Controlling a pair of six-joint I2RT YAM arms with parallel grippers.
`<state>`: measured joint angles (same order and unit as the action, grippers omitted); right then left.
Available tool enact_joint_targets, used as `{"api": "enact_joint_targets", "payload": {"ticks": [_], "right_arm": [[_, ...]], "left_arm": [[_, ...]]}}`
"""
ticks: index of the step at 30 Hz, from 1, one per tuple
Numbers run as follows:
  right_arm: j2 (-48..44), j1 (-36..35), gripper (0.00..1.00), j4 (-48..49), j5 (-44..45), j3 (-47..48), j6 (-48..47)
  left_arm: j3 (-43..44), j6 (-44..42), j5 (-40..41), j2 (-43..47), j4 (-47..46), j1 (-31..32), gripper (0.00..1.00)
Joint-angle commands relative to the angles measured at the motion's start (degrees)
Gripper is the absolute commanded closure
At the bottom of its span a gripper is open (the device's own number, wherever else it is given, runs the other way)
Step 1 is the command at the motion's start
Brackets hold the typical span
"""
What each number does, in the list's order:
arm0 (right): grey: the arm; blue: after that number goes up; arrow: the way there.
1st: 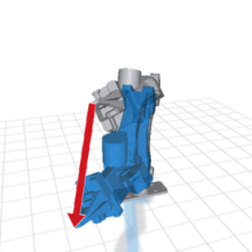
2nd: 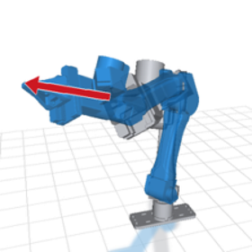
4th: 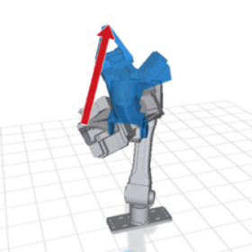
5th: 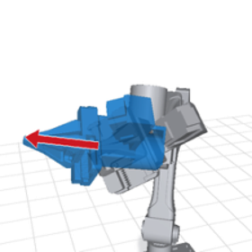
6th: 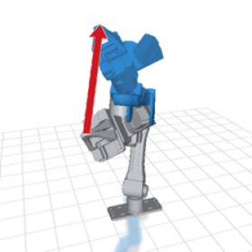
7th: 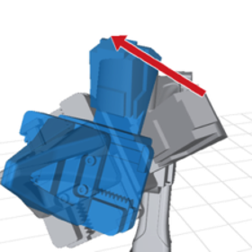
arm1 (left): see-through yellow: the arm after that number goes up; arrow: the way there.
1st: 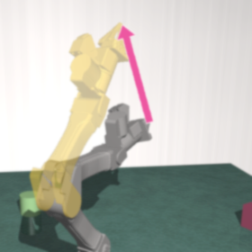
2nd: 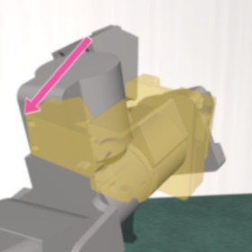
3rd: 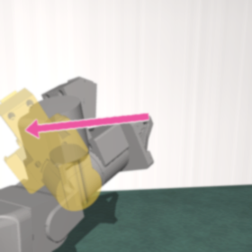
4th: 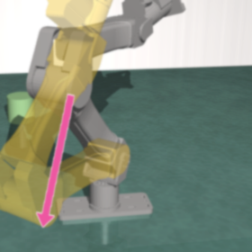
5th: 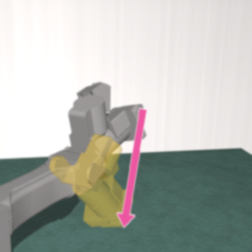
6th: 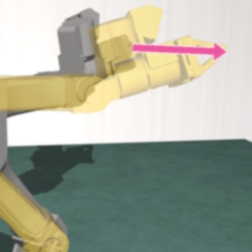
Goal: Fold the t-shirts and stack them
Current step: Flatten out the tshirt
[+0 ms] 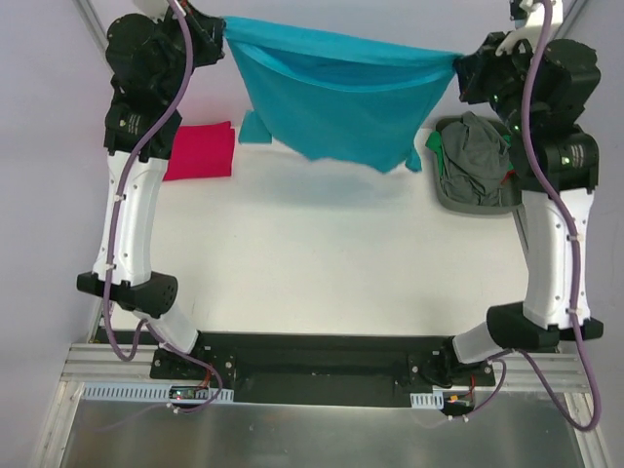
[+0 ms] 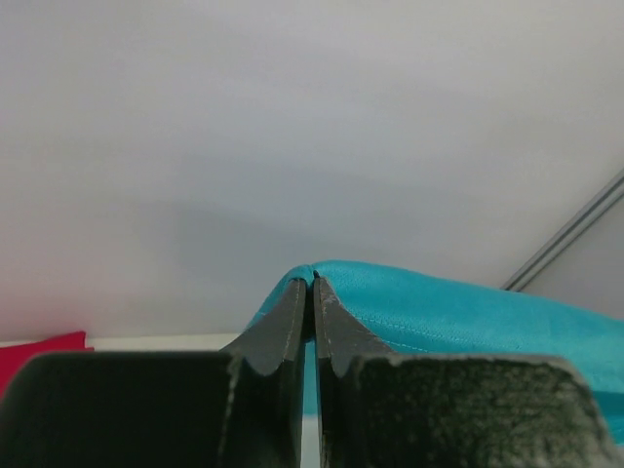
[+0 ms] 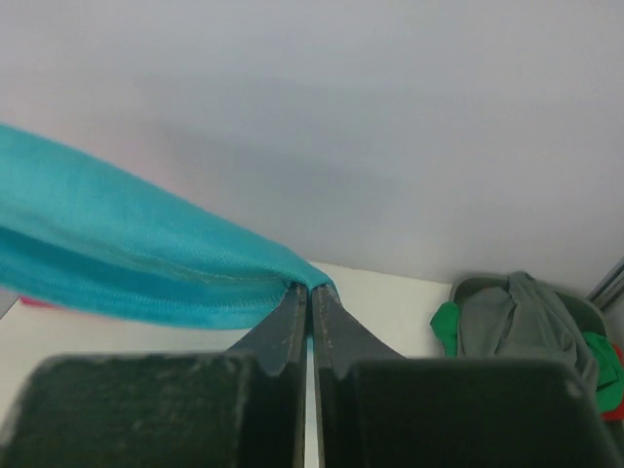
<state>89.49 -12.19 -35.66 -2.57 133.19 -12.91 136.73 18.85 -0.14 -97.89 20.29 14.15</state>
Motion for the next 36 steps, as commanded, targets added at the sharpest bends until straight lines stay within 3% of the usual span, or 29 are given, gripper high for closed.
{"api": "enact_joint_targets", "payload": {"ticks": [1, 6, 10, 15, 18, 25, 36], "right_arm": [[-9.2, 0.0, 0.99, 3.6, -6.4, -10.6, -0.9], [-21.3, -2.7, 0.99, 1.6, -10.9, -35.4, 1.1], [-34.0, -11.6, 0.99, 3.7, -8.1, -60.7, 6.3], [-43.3, -22.9, 0.99, 6.8, -9.1, -86.2, 21.8], [-40.8, -28.1, 0.99, 7.5, -13.5, -92.7, 25.9], [-31.8, -40.2, 0.99, 17.0, -12.1, -95.5, 32.2], [-11.5, -51.6, 0.99, 23.1, -18.0, -83.8, 32.2]], "left_arm": [[-11.4, 0.7, -0.6, 9.0, -3.9, -0.9, 1.00], [-43.8, 3.0, 3.6, 23.6, -5.7, -0.9, 1.00], [-72.8, 10.1, 6.5, 36.0, -7.1, -1.0, 1.00], [-95.0, 17.3, 9.1, 44.3, -7.4, -1.0, 1.00], [-101.0, 18.6, 11.7, 45.4, -7.4, -1.1, 1.00], [-105.3, 21.4, 15.0, 40.5, -5.0, -2.5, 1.00], [-99.2, 23.3, 24.0, 35.6, 4.5, -9.0, 1.00]]}}
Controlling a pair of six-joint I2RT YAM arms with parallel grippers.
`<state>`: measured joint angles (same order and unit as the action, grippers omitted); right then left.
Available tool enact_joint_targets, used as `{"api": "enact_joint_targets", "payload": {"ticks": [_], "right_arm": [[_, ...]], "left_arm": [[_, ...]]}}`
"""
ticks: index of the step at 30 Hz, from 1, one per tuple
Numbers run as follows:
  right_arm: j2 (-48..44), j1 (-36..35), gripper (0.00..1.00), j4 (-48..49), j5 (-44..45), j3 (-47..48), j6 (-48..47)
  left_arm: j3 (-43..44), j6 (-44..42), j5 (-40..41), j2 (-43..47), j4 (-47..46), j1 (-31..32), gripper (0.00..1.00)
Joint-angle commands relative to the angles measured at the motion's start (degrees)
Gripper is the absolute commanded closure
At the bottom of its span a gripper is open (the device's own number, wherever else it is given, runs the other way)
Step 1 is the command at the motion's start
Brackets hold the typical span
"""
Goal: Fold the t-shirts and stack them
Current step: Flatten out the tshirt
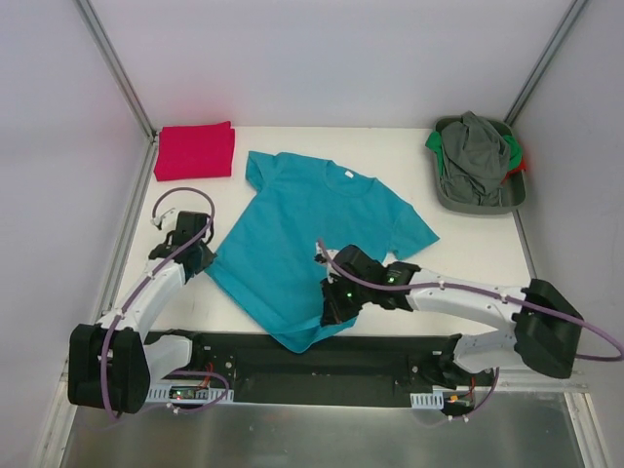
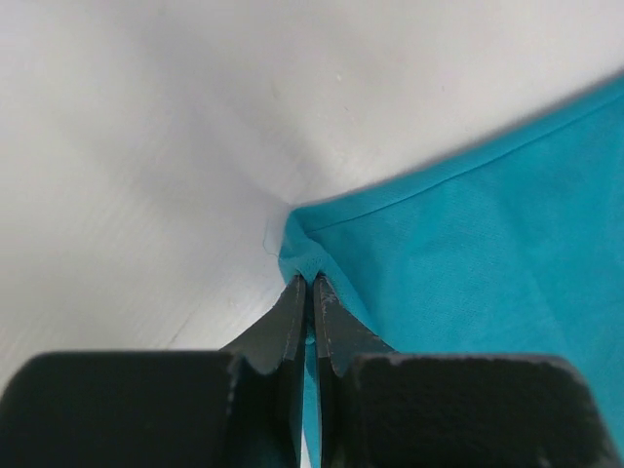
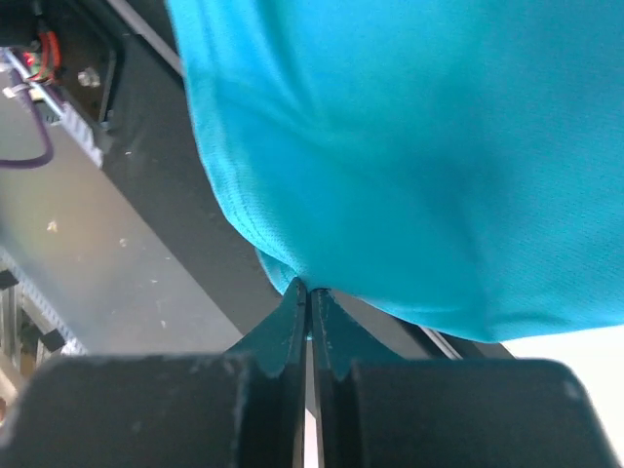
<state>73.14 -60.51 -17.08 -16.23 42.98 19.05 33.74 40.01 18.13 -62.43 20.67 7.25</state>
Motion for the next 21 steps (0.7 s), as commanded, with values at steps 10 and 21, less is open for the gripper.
{"api": "enact_joint_targets", "payload": {"ticks": [10, 21], "right_arm": [[9.7, -8.8, 0.57, 5.6, -13.6, 10.8, -4.4], [-4.8, -5.9, 0.02, -10.1, 3.8, 11.8, -13.1]], "left_arm": [[5.0, 3.0, 4.5, 2.1, 6.9, -4.3, 0.71], [9.4, 5.4, 1.7, 10.8, 14.1, -4.3, 0.01]]}}
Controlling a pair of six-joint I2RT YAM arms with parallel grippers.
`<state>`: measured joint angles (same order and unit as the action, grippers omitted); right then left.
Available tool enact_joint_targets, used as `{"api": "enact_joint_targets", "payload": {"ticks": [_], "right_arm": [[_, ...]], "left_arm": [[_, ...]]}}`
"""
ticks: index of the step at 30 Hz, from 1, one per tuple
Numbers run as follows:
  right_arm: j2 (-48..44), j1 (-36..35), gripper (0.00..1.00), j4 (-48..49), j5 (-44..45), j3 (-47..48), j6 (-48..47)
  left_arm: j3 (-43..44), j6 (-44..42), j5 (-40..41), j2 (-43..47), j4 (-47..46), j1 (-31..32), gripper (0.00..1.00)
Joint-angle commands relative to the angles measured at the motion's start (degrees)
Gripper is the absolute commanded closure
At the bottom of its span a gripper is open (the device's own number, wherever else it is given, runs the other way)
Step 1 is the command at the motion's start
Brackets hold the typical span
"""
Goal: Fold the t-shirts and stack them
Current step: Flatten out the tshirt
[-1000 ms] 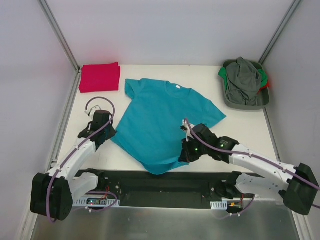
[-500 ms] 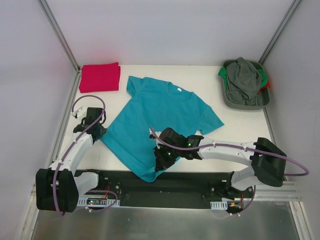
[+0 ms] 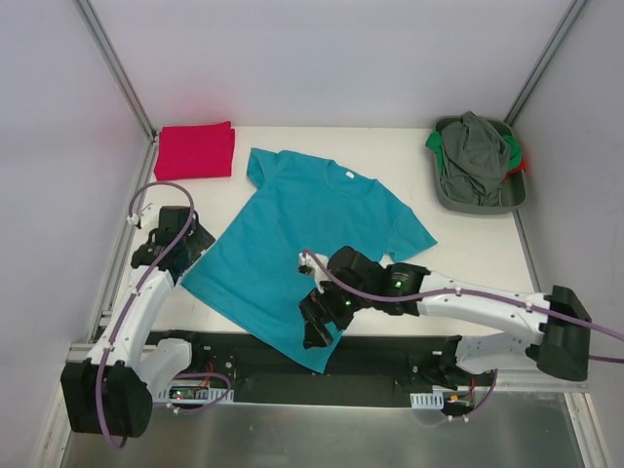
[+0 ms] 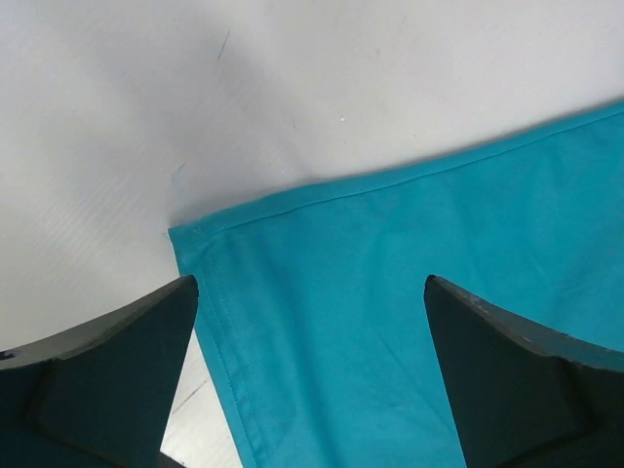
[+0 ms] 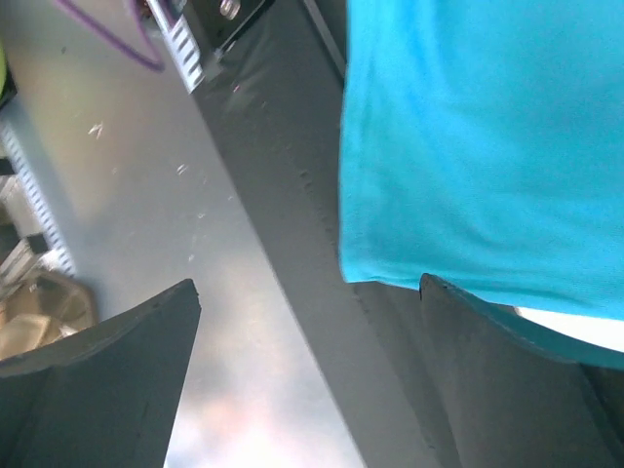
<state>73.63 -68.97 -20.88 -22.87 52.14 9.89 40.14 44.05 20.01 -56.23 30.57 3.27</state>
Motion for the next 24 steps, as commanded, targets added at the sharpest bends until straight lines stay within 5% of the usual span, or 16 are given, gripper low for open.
{"api": "enact_joint_targets", "payload": {"ticks": [1, 6, 12, 17, 24], "right_arm": [[-6.3, 4.4, 0.00, -6.4, 11.8, 2.4, -3.4], [-3.4, 17.3, 0.04, -6.0, 15.0, 2.8, -5.6], [11.5, 35.6, 0.04, -6.0, 18.6, 13.7, -12.7], [25.3, 46.3, 0.04, -7.4, 17.9, 21.9, -14.1], [28.9, 51.5, 0.04, -4.7, 16.0, 17.1, -12.4]], "left_arm": [[3.0, 1.5, -1.1, 5.6, 4.2, -0.4, 0.01], [1.5, 1.4, -17.8, 4.6, -0.6, -0.4, 0.01], [-1.9, 0.8, -33.5, -7.9, -8.5, -0.4, 0.01], [-1.3, 0.0, -34.4, -19.1, -12.9, -0.3, 0.01], [5.5, -1.9, -28.5, -31.0, -13.1, -0.5, 0.01]]}}
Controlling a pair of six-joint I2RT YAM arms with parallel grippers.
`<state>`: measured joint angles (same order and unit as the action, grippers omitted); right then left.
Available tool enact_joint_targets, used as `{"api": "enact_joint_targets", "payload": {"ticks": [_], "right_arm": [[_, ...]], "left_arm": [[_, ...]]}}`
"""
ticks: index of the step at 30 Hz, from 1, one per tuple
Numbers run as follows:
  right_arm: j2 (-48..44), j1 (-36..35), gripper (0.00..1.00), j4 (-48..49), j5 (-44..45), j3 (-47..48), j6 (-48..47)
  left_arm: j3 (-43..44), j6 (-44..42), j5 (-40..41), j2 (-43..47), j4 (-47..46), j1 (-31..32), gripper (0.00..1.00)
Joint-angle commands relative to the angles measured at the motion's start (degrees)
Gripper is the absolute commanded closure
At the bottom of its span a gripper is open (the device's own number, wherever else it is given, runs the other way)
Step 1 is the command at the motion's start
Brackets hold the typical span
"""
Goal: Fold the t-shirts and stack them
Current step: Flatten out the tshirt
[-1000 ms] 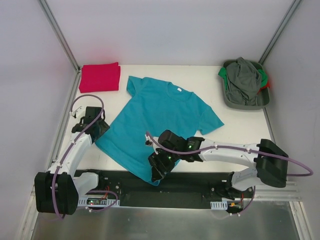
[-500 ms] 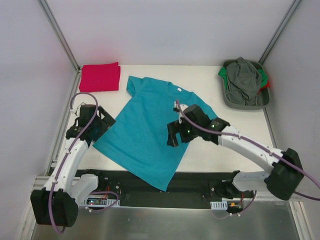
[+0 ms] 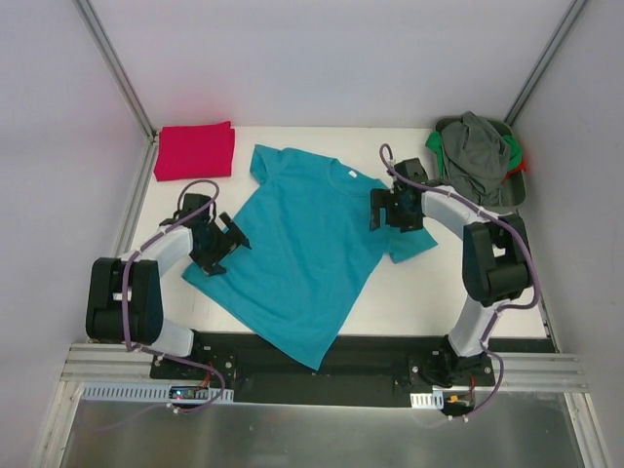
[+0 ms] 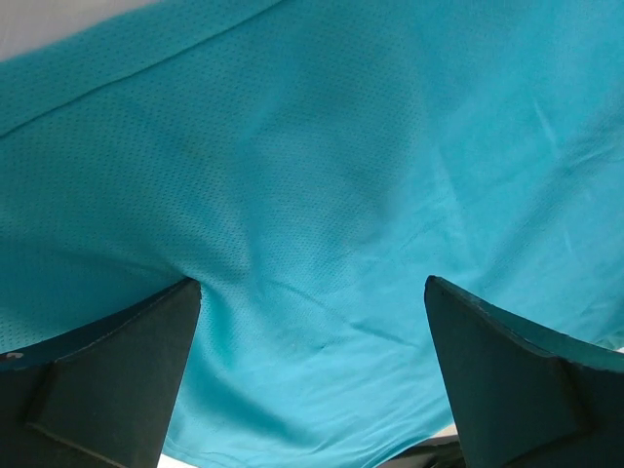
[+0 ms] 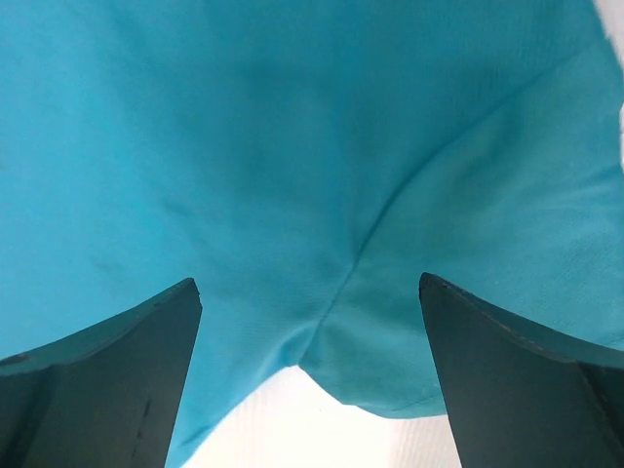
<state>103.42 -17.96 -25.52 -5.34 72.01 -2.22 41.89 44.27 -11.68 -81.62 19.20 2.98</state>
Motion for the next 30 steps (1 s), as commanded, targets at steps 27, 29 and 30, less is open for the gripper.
{"api": "enact_joint_targets", "payload": {"ticks": [27, 29, 30], "right_arm": [[-67.3, -20.2, 0.04, -13.8, 7.6, -37.4, 22.5], [-63.8, -19.8, 0.04, -13.1, 13.7, -33.4, 18.9], [-61.3, -19.1, 0.04, -12.0, 16.2, -31.1, 17.2]], "left_arm": [[29.1, -5.7, 3.3, -18.1, 0.5, 1.3, 0.01], [29.0, -6.6, 6.0, -15.2, 0.7, 1.8, 0.01], [29.2, -7.0, 7.4, -13.8, 0.9, 2.4, 0.01]]}}
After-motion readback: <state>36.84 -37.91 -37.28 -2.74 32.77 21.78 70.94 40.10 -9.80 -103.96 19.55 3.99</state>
